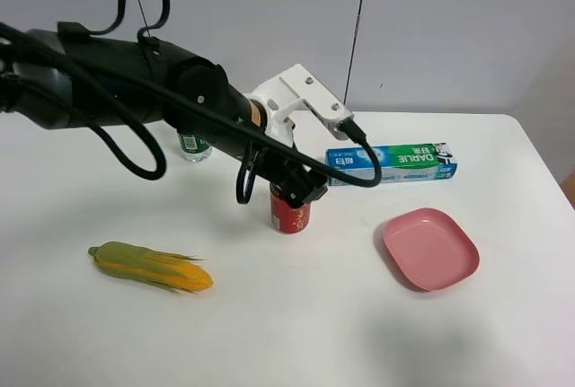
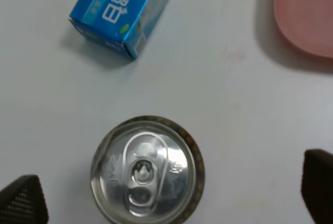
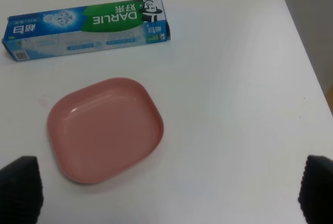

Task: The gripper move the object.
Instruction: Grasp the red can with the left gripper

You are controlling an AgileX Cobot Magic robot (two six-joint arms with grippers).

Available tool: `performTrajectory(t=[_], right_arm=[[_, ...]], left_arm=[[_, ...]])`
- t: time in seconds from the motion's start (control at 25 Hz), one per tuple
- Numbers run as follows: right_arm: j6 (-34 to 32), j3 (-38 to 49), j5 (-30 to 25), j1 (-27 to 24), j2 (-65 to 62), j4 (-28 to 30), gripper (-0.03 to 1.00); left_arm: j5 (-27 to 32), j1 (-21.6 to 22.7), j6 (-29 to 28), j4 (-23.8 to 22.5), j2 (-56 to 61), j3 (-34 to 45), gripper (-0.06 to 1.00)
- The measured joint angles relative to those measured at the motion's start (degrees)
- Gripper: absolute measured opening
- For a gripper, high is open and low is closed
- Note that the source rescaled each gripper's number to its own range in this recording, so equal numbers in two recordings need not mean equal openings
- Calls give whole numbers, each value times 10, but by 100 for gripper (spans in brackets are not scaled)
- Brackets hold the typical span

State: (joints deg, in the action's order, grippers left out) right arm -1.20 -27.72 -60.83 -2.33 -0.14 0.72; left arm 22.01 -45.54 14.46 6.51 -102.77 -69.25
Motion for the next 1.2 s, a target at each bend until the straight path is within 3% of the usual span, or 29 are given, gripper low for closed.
performTrajectory(t=[0.68, 1.2], right_arm=[[0, 0, 0, 0, 0, 0, 100], [0, 0, 0, 0, 0, 0, 100]], left_arm=[[-65, 26, 1, 2, -64, 0, 100], [-67, 28, 1, 30, -110, 0, 100]])
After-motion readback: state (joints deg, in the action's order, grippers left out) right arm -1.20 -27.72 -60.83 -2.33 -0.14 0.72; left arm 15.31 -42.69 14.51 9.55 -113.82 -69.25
